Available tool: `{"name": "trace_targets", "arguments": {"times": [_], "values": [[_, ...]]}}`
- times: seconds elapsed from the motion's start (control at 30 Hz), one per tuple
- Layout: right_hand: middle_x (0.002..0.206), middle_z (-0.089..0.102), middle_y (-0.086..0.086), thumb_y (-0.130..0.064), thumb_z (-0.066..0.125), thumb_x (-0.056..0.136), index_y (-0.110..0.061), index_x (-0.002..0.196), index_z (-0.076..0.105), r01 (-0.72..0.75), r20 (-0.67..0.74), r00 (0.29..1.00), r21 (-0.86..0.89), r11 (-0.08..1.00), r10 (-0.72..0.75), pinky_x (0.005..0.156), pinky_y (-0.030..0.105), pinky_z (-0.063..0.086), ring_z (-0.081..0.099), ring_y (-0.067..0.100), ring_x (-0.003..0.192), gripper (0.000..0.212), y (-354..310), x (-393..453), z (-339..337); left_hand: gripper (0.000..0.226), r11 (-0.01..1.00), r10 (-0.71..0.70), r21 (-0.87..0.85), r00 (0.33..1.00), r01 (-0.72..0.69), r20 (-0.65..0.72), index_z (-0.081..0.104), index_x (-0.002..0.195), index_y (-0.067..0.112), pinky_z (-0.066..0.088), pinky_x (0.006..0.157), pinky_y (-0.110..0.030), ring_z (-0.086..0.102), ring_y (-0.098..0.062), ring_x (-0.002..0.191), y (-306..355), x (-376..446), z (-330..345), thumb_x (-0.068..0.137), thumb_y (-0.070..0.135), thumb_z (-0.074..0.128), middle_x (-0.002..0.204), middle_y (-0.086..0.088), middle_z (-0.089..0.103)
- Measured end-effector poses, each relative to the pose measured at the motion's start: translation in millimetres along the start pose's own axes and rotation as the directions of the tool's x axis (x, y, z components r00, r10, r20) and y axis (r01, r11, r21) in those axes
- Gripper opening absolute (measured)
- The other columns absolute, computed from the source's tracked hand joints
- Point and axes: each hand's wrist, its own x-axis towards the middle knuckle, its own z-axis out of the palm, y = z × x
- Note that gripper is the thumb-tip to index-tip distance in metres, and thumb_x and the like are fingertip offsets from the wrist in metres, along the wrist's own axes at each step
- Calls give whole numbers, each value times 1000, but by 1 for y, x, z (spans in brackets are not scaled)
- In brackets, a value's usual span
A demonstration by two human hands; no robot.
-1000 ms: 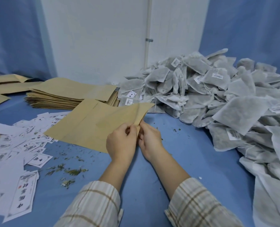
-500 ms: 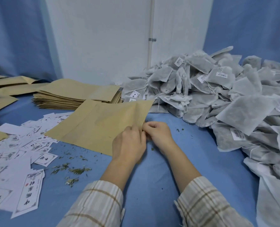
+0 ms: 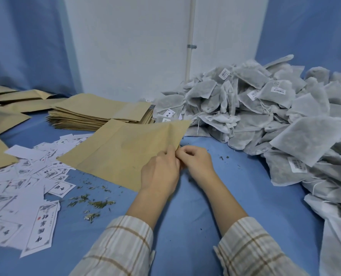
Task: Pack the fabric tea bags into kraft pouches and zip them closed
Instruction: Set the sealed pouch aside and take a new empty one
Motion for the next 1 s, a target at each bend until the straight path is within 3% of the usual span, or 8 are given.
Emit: {"name": "trace_targets", "arguments": {"times": [0.17, 0.27, 0.37, 0.47, 0.63, 0.7, 0.83, 1.0], "values": [[64, 57, 15, -26, 56, 89, 2, 73, 63, -63, -69, 996, -35, 997, 60, 62, 30, 36, 46, 14, 63, 32, 8, 0, 13, 20, 890, -114, -441, 993, 112, 21, 37, 79, 13, 31, 61, -34, 53, -36, 79, -2, 2, -1, 98, 20, 33, 88, -21, 61], [67, 50, 12, -25, 55, 90, 10, 82, 59, -142, -34, 989, 53, 988, 144, 66, 30, 34, 43, 17, 67, 36, 11, 0, 19, 32, 758, -202, -633, 979, 159, 4, 35, 63, 14, 25, 55, -29, 44, -22, 60, -5, 0, 5, 95, 10, 35, 65, -8, 53], [74, 58, 27, -22, 54, 90, 7, 78, 62, -240, -35, 969, 136, 961, 246, 72, 37, 44, 49, 21, 72, 32, 12, 1, 20, 32, 679, -272, -705, 962, 203, 15, 40, 61, 10, 25, 53, -27, 40, -13, 56, -6, -1, 9, 93, 6, 36, 57, 1, 46], [75, 58, 15, -18, 53, 90, -9, 66, 61, -353, -42, 923, 305, 885, 383, 86, 45, 47, 52, 25, 78, 27, 11, 4, 18, 26, 620, -362, -742, 932, 255, 19, 49, 72, -3, 25, 55, -28, 41, -18, 62, -6, 2, 11, 93, 5, 36, 64, -4, 48], [50, 53, -6, -26, 56, 86, -16, 58, 55, -123, -187, 976, -69, 990, 108, 56, 17, 34, 46, 2, 54, 30, 2, 0, 15, 28, 854, -232, -500, 966, 147, -112, 45, 69, 7, 27, 56, -32, 46, -27, 63, -6, 4, 1, 94, 16, 40, 63, -8, 51], [63, 59, -14, -27, 60, 85, -22, 69, 60, 5, -247, 968, -181, 983, -51, 61, 9, 37, 52, 0, 63, 17, -9, -4, 15, 25, 954, -144, -284, 976, 93, -163, 52, 82, 5, 37, 58, -35, 55, -32, 71, -3, 6, -5, 96, 21, 38, 75, -13, 60], [79, 59, -2, -15, 60, 85, -17, 86, 49, 109, -231, 955, -302, 947, -184, 63, 18, 36, 53, 14, 70, 11, -18, -8, 11, 11, 999, -28, 41, 988, 34, -150, 46, 90, 8, 34, 56, -30, 62, -31, 82, 7, 4, -15, 96, 10, 37, 90, -12, 64], [85, 47, 5, -13, 53, 84, -15, 88, 52, 143, -120, 954, -620, 771, -274, 60, 33, 38, 48, 26, 72, 5, -19, -15, 4, 13, 992, -34, 119, 995, 45, -91, 51, 98, 3, 34, 58, -29, 65, -30, 87, 23, -1, -28, 91, 3, 39, 93, -13, 65]]}}
